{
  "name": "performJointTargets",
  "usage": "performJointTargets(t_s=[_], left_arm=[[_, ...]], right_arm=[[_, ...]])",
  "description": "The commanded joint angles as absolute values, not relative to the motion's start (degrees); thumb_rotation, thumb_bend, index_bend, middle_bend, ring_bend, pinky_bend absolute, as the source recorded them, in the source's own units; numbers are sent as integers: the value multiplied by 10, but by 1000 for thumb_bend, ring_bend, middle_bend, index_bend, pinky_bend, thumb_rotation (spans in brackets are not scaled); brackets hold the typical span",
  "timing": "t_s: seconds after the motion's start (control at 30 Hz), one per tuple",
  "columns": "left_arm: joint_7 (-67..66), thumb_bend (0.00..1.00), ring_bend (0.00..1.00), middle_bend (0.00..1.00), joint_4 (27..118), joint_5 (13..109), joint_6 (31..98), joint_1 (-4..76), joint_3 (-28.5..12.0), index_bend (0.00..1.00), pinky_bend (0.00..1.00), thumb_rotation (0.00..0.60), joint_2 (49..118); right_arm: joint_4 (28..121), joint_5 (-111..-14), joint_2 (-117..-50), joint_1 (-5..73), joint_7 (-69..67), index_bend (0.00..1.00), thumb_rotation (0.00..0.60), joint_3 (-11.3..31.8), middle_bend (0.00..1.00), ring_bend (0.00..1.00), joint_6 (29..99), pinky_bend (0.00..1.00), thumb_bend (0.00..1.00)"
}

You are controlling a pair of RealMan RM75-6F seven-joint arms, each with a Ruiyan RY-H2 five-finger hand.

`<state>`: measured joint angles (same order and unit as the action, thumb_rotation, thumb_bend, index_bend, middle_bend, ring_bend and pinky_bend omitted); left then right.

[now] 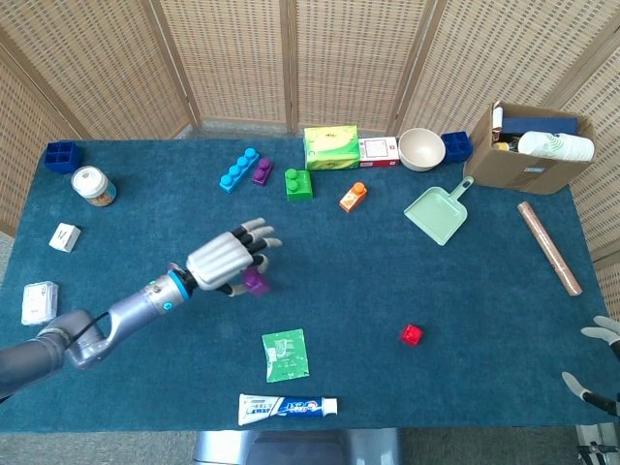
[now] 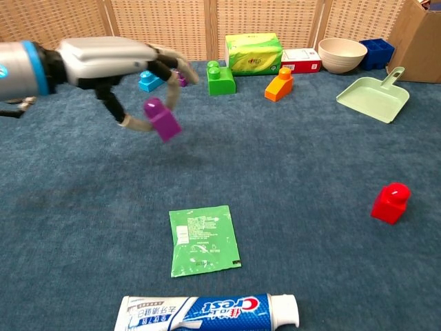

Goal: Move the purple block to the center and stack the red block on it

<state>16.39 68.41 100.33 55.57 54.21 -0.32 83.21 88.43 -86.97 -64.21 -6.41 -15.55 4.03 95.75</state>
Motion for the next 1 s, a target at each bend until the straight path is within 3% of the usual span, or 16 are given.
performJointTargets(t_s=[0.03,1.0], left_arm=[[168,341,41,180,682,1013,557,556,-1,581,0,600,849],[116,339,37,171,542,1035,517,681,-14,559,0,600,1013]], right_arm=[[884,-872,-643,-63,-155,338,600,40,264,4,956,55,98],[881,-879,-636,-77,-171,339,600,36,264,0,979,56,99]])
